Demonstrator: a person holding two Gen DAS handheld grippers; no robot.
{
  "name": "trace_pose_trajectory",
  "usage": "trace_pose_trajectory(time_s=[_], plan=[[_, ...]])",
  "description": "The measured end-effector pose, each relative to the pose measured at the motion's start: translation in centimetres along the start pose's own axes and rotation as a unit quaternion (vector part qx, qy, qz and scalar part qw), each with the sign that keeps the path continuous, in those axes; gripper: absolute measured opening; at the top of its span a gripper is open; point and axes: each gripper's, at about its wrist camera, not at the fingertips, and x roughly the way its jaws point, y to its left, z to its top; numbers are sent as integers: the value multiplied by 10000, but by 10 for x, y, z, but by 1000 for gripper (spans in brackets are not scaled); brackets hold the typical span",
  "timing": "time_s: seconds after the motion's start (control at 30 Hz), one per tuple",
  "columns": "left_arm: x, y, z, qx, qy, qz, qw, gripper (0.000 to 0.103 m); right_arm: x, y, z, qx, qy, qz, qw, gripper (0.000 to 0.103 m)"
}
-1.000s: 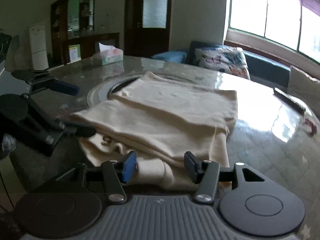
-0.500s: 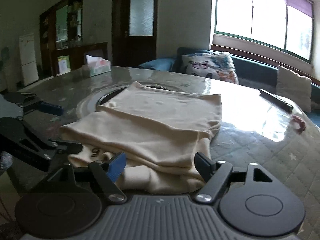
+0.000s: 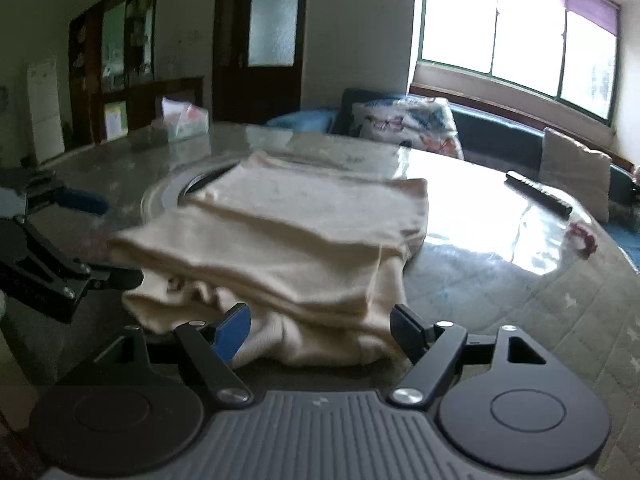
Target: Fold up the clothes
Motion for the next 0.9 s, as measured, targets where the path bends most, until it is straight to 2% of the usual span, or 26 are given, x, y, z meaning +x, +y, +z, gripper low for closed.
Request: trace_pose_trajectory(time_s=[0.1,0.23,0.37,0.5,0.67,0.9], plan=[[7,-3,-5,84,173,-7,9998,103,10,0,-3,-58,183,-72,9998,79],[2,-4,-6,174,131,-5,9998,103,11,1,-8,-107,328,10,9994,79],[0,2,1,89,7,123,9999,103,6,4,5,-191,121,39,9997,80],[7,3,-1,96,137,140,9998,103,15,10,14,-246,-8,61,9997,81],[9,0,-4,160,208,82,9996,103,31,18,9,-412,232,65,9989,81],[10,-2,-5,186,222,50,9996,103,22,14,8,-426,164,14,9990,81]])
